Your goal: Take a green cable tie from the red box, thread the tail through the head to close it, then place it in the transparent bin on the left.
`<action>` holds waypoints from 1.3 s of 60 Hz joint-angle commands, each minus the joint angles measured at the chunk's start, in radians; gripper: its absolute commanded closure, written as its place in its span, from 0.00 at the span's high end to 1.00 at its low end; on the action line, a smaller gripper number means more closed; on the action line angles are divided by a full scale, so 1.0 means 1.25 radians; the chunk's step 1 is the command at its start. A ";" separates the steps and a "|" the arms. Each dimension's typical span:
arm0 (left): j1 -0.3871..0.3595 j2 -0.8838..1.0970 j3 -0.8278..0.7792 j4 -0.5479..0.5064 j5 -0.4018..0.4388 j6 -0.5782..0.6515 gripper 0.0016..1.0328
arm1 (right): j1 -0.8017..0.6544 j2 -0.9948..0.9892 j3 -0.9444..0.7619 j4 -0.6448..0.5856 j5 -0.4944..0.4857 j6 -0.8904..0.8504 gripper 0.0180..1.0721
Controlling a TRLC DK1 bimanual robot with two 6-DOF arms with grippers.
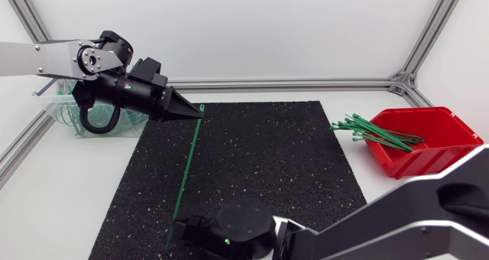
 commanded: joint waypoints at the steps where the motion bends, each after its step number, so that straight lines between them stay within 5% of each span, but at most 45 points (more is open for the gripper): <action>1: -0.004 0.004 0.021 -0.011 0.010 0.014 0.03 | 0.013 0.014 0.006 0.011 0.006 -0.012 0.31; 20: -0.004 0.004 0.021 -0.011 0.010 0.015 0.03 | 0.022 0.032 0.031 0.011 0.012 -0.010 0.30; 27: -0.004 0.004 0.021 -0.011 0.010 0.018 0.03 | 0.027 0.034 0.029 0.011 0.015 -0.010 0.16; 57: -0.002 0.007 0.020 -0.011 0.010 0.022 0.03 | 0.040 0.020 0.021 0.013 0.031 -0.005 0.14; 65: -0.002 0.007 0.012 -0.011 0.010 0.028 0.03 | 0.043 0.008 0.021 0.013 0.028 -0.001 0.05; 78: -0.004 -0.036 -0.036 -0.003 0.010 0.067 0.03 | 0.035 -0.031 0.053 -0.001 0.020 0.111 0.05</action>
